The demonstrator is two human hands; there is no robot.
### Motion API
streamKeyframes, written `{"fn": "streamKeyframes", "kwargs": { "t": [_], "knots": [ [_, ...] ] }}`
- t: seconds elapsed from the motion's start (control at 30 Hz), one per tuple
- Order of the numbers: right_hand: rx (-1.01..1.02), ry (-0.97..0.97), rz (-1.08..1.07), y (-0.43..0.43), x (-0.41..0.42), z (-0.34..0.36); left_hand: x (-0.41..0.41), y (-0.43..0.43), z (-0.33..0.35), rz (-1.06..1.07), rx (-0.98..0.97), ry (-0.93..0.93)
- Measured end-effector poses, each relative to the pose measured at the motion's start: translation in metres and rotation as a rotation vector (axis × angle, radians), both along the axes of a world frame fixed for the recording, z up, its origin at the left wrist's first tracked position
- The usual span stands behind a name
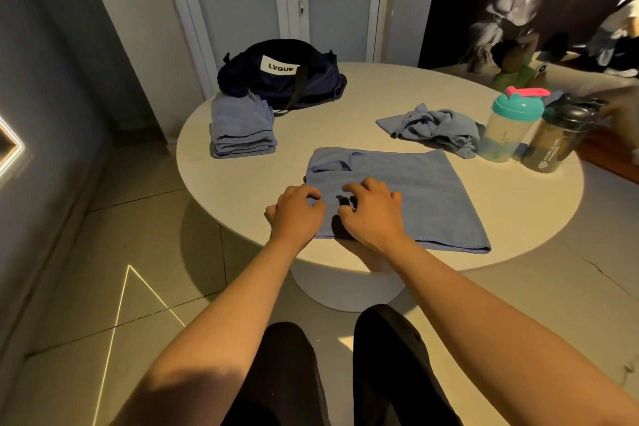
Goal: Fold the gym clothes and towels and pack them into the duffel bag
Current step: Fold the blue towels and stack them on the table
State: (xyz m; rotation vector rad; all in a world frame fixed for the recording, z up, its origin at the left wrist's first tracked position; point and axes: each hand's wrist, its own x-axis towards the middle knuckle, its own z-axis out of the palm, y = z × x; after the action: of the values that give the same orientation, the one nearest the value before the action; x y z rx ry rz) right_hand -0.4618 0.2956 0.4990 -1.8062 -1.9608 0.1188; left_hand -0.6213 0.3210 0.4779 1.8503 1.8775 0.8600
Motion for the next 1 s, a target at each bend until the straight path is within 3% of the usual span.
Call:
{"fn": "streamKeyframes", "kwargs": {
  "t": [0.1,0.3,0.53,0.7,0.83,0.93,1.0],
  "knots": [
    [0.032,0.006,0.030,0.018,-0.003,0.001,0.001,0.016,0.002,0.028,0.041,0.049],
    [-0.110,-0.141,0.084,0.026,0.001,-0.022,0.002,0.048,0.007,-0.091,-0.106,0.208],
    [-0.279,-0.197,0.196,0.028,-0.001,-0.024,-0.002,0.060,-0.006,-0.073,0.009,0.099],
    [-0.176,-0.205,0.007,0.023,-0.002,-0.021,-0.003,0.063,-0.012,-0.069,-0.009,0.099],
    [-0.344,-0.181,-0.052,0.017,-0.001,-0.020,-0.005,0.063,-0.015,-0.077,-0.053,0.087],
    [-0.336,-0.121,-0.037,0.018,0.001,-0.020,-0.004,0.046,-0.006,-0.108,0.203,-0.071],
    [-0.217,-0.022,-0.013,0.016,0.002,-0.017,0.000,0.026,0.001,-0.220,0.391,0.001]
  ]
}}
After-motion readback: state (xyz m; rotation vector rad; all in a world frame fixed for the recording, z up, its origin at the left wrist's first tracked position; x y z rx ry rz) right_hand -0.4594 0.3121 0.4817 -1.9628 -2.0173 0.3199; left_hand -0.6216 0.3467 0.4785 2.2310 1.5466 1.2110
